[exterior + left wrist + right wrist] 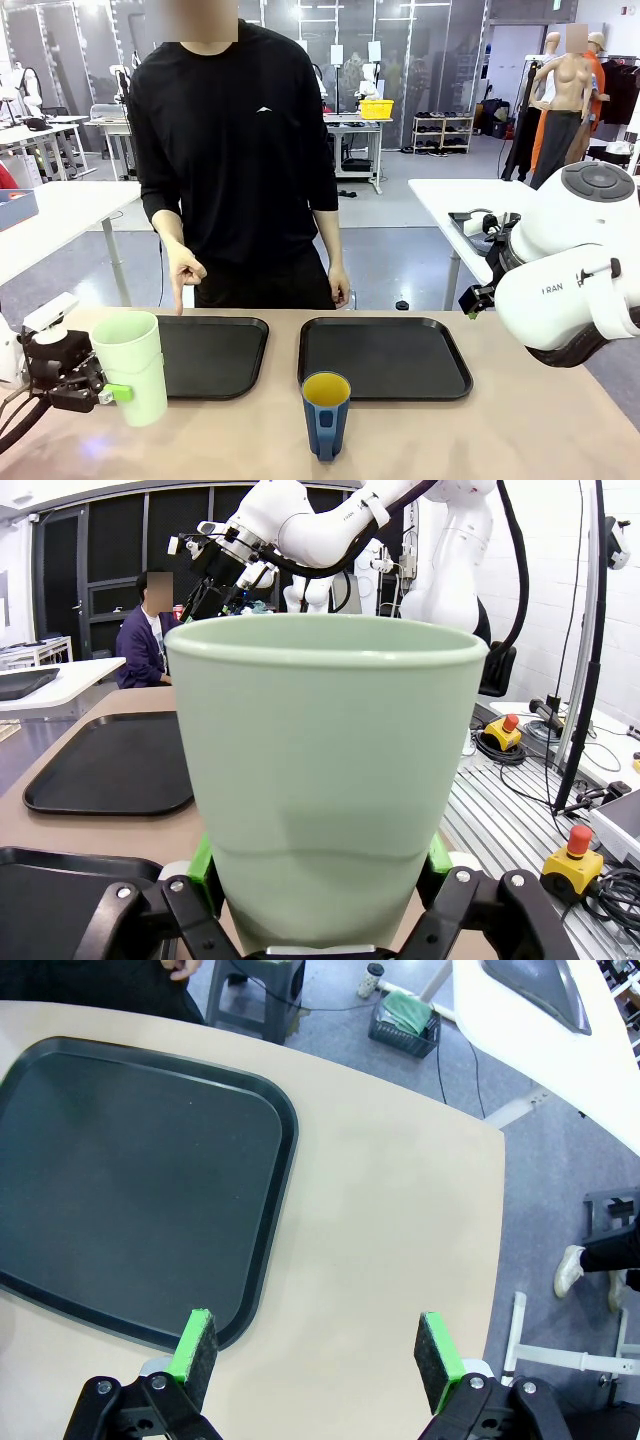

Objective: Sort and store the cups by type.
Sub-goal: Place the picked Reusable plastic cup into the Flat Tray indicated by the person.

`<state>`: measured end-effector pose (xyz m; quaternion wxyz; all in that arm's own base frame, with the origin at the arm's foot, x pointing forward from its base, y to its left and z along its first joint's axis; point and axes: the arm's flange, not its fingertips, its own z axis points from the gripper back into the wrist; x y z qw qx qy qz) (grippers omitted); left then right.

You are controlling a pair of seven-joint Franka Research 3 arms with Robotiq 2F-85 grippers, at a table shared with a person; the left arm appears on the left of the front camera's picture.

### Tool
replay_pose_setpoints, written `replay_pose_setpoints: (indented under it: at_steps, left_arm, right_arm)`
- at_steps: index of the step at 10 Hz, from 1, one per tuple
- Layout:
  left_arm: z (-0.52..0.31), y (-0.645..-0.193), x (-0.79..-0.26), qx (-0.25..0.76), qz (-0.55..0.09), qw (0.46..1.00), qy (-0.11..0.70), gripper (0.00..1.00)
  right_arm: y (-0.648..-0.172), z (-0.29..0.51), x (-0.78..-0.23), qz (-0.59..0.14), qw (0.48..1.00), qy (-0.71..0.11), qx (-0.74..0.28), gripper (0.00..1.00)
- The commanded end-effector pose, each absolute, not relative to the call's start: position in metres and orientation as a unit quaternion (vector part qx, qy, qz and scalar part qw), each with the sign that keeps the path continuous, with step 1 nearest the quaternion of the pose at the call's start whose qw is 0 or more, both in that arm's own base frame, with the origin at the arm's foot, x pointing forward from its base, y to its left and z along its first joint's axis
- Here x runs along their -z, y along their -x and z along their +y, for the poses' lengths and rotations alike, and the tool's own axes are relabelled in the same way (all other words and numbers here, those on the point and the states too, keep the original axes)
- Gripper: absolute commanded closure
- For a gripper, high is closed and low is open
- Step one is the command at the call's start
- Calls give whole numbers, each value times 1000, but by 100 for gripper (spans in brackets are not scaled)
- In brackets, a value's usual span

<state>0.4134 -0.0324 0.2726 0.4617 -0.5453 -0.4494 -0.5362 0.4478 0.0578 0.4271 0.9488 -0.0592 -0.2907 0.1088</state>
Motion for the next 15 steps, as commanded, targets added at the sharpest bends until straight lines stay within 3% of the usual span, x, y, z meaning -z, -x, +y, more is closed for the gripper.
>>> replay_pose_setpoints:
  at_steps: [1,3,4,12,15]
  left_arm:
    - [-32,-414,-274,537,-450,461,544,59]
    - [-32,-414,-274,537,-450,461,544,59]
    - [-32,-413,-273,536,-449,462,545,15]
    - [0,-571,-280,509,-514,453,521,15]
    - [1,-593,-281,500,-518,456,523,15]
  right_arm:
    - [-448,58,-427,-290,948,62,-111,0]
    - [-448,58,-427,-290,948,62,-111,0]
    - [-448,58,-427,-290,948,62,-111,0]
    - [-448,58,-427,-290,948,62,-111,0]
    - [-448,58,-427,-290,948,62,-111,0]
